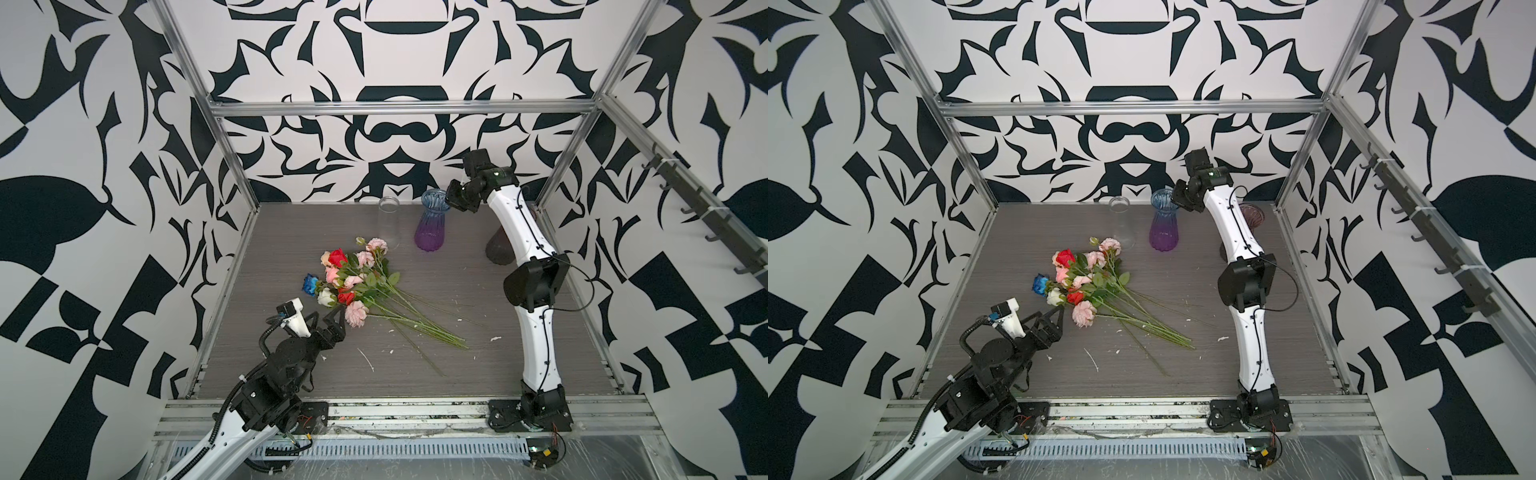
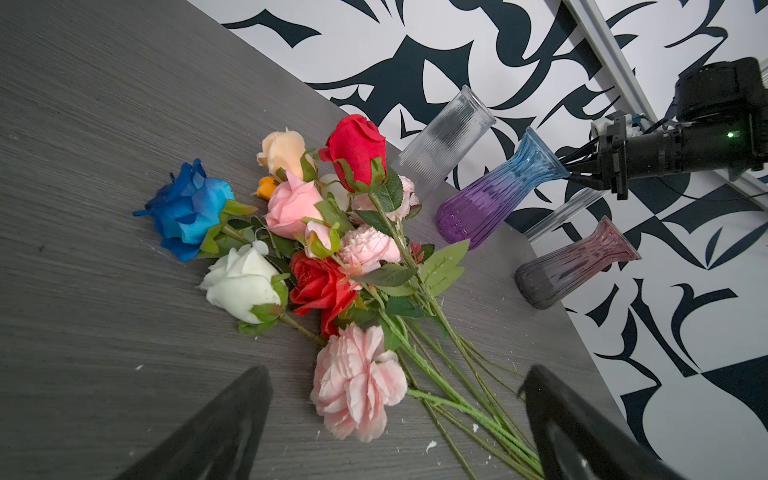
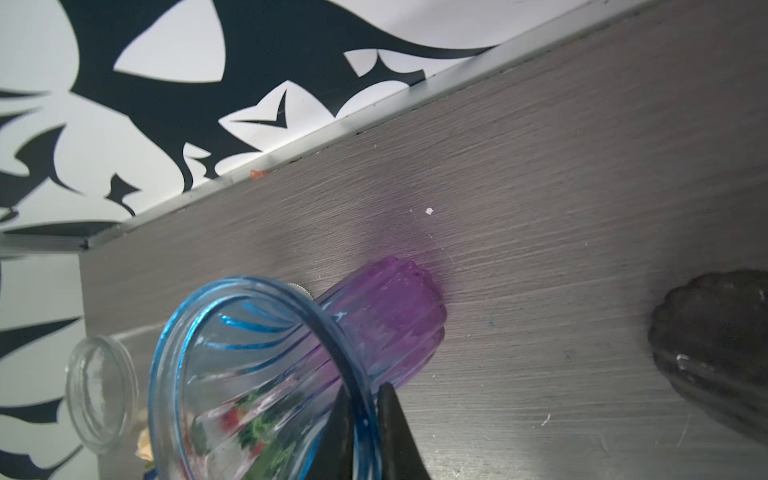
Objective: Arrange the flowers into the vase
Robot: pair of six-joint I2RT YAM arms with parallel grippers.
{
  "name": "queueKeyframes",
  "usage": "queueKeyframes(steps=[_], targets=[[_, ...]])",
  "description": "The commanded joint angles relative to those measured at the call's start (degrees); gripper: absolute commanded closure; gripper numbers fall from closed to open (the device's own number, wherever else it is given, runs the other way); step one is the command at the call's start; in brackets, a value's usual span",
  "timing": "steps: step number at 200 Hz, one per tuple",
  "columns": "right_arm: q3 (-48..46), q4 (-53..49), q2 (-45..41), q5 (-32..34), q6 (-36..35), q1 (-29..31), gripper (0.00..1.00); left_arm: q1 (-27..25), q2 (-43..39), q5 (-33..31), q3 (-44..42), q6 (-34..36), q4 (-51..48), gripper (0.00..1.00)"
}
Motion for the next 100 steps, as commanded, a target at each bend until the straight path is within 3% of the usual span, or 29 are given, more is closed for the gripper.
queueKeyframes(steps=[1,100], targets=[[-1.1,0.8,-5.0,2.4,0.7,-1.7,0.93,0.1,-0.7,-0.7,-0.6,-1.1,-0.8,0.01],[-1.9,1.9,-5.7,2.6,0.3,-6.2,0.95,0.1,1.9,0.1,-0.3,-0.5,1.0,0.01]])
